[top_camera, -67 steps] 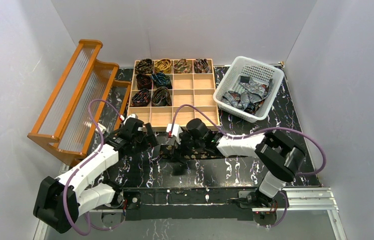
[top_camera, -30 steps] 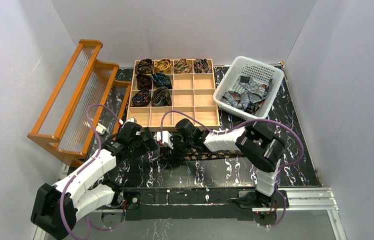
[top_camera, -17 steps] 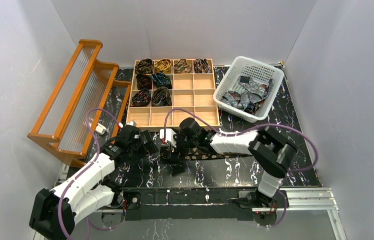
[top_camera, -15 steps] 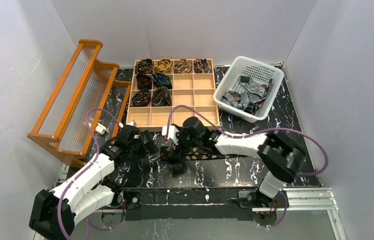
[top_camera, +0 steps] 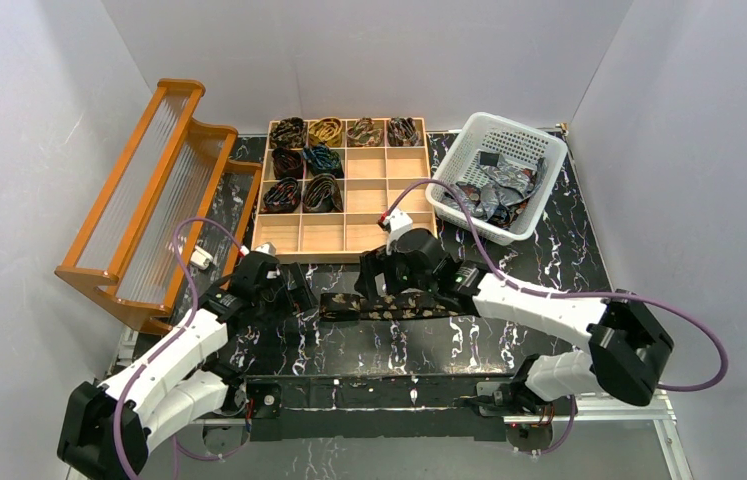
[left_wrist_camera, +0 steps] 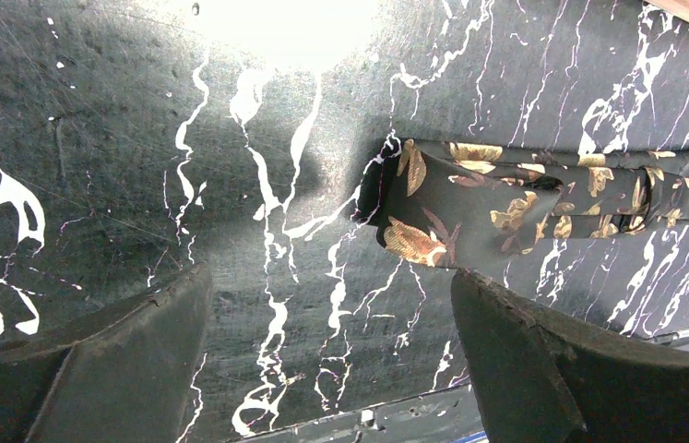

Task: Roll the ties
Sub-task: Roll the tie at the center of the board.

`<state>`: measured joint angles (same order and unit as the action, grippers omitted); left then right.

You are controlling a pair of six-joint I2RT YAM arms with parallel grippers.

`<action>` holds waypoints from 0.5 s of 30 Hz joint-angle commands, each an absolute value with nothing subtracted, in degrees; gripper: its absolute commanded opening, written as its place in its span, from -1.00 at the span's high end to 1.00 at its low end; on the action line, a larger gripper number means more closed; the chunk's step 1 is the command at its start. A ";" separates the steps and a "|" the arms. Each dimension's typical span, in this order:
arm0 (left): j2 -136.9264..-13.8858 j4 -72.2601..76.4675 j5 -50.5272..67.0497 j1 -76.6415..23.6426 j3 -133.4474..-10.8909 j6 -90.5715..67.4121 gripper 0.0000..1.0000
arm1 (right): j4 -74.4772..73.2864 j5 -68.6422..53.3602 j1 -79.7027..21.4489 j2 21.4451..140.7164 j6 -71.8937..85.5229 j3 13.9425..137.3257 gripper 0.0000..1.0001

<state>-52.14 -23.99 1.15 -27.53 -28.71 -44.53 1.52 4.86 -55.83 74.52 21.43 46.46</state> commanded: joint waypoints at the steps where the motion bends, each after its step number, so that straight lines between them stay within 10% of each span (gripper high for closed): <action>1: -50.11 -23.29 1.27 -27.25 -27.68 -43.66 -0.97 | -4.80 3.22 -54.87 76.53 38.43 47.30 -0.95; 15: -50.71 -17.78 4.48 -27.25 -26.00 -43.38 -0.97 | -6.37 -6.79 -53.54 85.60 52.95 49.44 -0.63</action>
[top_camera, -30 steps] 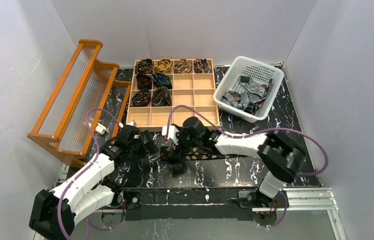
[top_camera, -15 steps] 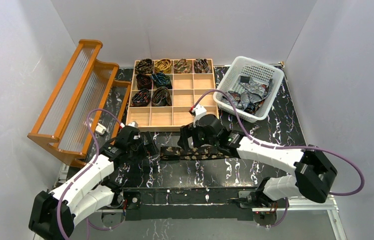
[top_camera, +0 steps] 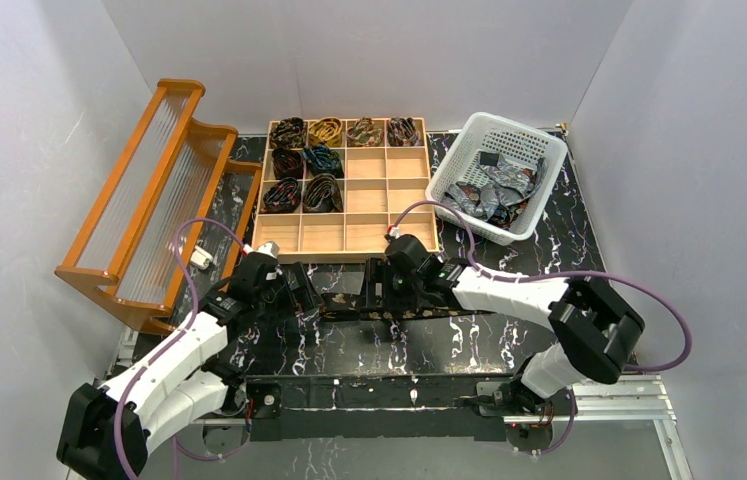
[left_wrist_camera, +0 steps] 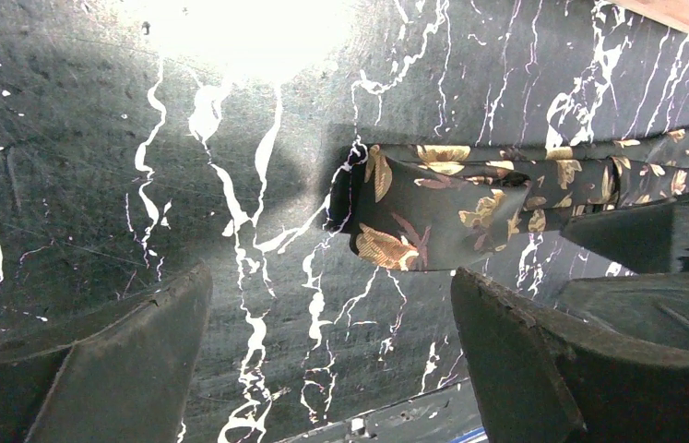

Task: Roll the ties
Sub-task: Roll the tie at the center of the board.

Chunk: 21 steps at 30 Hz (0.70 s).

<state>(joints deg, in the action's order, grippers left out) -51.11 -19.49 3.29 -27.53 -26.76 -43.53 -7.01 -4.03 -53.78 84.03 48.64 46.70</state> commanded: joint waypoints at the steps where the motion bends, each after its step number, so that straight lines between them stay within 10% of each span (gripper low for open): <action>1: -50.67 -17.66 4.35 -27.25 -26.01 -43.66 -0.97 | -6.18 -6.96 -53.53 85.73 53.37 49.44 -0.61; 21: -47.96 -13.07 5.12 -27.25 -22.72 -44.35 -0.93 | 2.18 -15.37 -50.77 94.00 56.32 51.27 -0.13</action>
